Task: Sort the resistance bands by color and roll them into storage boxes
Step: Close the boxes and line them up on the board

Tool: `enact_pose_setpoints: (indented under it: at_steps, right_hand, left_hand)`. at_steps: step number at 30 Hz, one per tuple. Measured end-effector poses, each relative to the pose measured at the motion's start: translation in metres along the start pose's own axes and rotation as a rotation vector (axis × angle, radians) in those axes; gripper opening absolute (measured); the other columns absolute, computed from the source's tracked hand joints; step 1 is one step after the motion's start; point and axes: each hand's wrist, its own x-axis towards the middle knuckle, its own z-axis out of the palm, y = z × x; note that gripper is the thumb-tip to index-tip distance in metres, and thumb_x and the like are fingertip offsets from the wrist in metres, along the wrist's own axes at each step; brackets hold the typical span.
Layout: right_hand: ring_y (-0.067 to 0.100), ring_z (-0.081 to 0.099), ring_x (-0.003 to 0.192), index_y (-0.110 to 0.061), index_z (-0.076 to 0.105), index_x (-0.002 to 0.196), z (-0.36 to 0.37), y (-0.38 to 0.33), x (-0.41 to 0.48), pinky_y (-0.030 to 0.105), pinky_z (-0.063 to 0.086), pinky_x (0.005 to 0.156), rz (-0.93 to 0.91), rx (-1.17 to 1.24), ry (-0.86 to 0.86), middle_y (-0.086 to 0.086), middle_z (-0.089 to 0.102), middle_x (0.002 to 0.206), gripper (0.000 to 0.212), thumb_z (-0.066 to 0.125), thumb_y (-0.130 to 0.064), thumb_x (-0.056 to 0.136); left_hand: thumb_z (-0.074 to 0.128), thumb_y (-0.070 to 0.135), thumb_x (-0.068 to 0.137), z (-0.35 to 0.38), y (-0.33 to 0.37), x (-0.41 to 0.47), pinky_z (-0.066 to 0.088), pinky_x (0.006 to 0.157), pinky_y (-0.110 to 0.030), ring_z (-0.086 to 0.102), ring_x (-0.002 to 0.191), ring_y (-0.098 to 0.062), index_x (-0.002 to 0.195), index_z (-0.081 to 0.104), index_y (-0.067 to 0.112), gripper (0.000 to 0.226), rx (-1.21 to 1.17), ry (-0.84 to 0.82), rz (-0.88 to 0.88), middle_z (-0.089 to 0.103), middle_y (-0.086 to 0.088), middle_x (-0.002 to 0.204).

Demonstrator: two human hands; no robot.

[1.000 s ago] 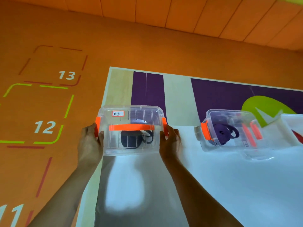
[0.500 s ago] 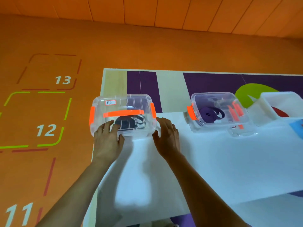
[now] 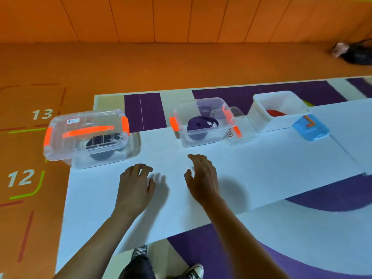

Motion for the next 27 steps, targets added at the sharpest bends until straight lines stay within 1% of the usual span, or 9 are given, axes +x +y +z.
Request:
enact_pose_setpoints:
  at_steps: [3,8,12,14,19,22,24,26,27]
  right_hand:
    - [0.031,0.065,0.100,-0.018,0.063,0.128,-0.025,0.048,-0.017,0.045,0.053,0.084,0.042,0.003,0.000,0.005,0.065,0.126,0.047,0.058,-0.017,0.081]
    - [0.031,0.064,0.101,-0.018,0.064,0.127,-0.054,0.115,-0.039,0.043,0.051,0.086,0.127,-0.007,-0.051,0.006,0.064,0.122,0.046,0.056,-0.019,0.082]
    - [0.031,0.060,0.111,-0.018,0.061,0.133,-0.070,0.162,-0.035,0.042,0.045,0.095,0.217,-0.011,-0.110,0.006,0.061,0.129,0.044,0.062,-0.016,0.089]
    - [0.031,0.058,0.116,-0.019,0.059,0.135,-0.075,0.187,-0.029,0.040,0.042,0.097,0.263,-0.018,-0.147,0.005,0.058,0.134,0.044,0.061,-0.016,0.091]
    - [0.027,0.053,0.124,-0.023,0.052,0.144,-0.078,0.250,0.003,0.036,0.038,0.104,0.330,-0.074,-0.258,0.002,0.050,0.145,0.047,0.057,-0.024,0.098]
    - [0.023,0.050,0.129,-0.026,0.047,0.148,-0.078,0.284,0.021,0.034,0.036,0.107,0.366,-0.116,-0.332,-0.001,0.046,0.149,0.049,0.055,-0.028,0.099]
    - [0.022,0.047,0.133,-0.027,0.043,0.150,-0.080,0.309,0.031,0.034,0.035,0.109,0.391,-0.156,-0.397,-0.002,0.043,0.151,0.052,0.053,-0.029,0.100]
    - [0.022,0.044,0.137,-0.027,0.038,0.153,-0.084,0.336,0.041,0.034,0.034,0.111,0.433,-0.196,-0.448,-0.002,0.039,0.156,0.056,0.053,-0.029,0.100]
    - [0.021,0.042,0.139,-0.028,0.035,0.155,-0.085,0.350,0.046,0.034,0.033,0.113,0.456,-0.220,-0.463,-0.003,0.036,0.158,0.058,0.053,-0.030,0.099]
  left_hand:
    - [0.041,0.032,0.086,0.024,0.050,-0.013,0.053,0.081,-0.045,0.066,0.094,-0.036,0.105,0.071,0.015,0.039,-0.025,-0.032,0.049,0.069,-0.003,0.105]
    - [0.042,0.032,0.084,0.057,0.111,-0.023,0.053,0.080,-0.044,0.065,0.094,-0.034,0.103,0.070,0.017,0.037,-0.033,-0.172,0.075,0.067,-0.001,0.105]
    - [0.038,0.038,0.085,0.074,0.150,-0.009,0.050,0.086,-0.043,0.062,0.100,-0.031,0.107,0.069,0.019,0.042,-0.053,-0.253,0.089,0.066,0.002,0.108]
    - [0.037,0.038,0.085,0.087,0.166,0.005,0.050,0.086,-0.042,0.062,0.099,-0.030,0.106,0.069,0.019,0.043,-0.047,-0.279,0.097,0.066,0.002,0.108]
    - [0.040,0.032,0.081,0.128,0.198,0.050,0.053,0.069,-0.038,0.065,0.079,-0.030,0.096,0.069,0.018,0.036,-0.043,-0.366,0.108,0.067,0.000,0.096]
    - [0.042,0.030,0.076,0.155,0.220,0.081,0.055,0.062,-0.036,0.066,0.075,-0.029,0.107,0.058,0.025,0.035,-0.067,-0.386,0.173,0.068,0.001,0.098]
    - [0.046,0.030,0.074,0.171,0.237,0.106,0.057,0.062,-0.035,0.071,0.079,-0.028,0.115,0.057,0.025,0.043,-0.072,-0.449,0.189,0.071,0.000,0.105]
    - [0.057,0.030,0.072,0.193,0.254,0.133,0.059,0.069,-0.037,0.073,0.094,-0.030,0.127,0.058,0.021,0.055,-0.038,-0.523,0.193,0.071,-0.005,0.121]
    - [0.062,0.028,0.073,0.204,0.263,0.146,0.060,0.076,-0.040,0.070,0.107,-0.032,0.136,0.052,0.020,0.064,-0.015,-0.561,0.210,0.065,-0.008,0.134]
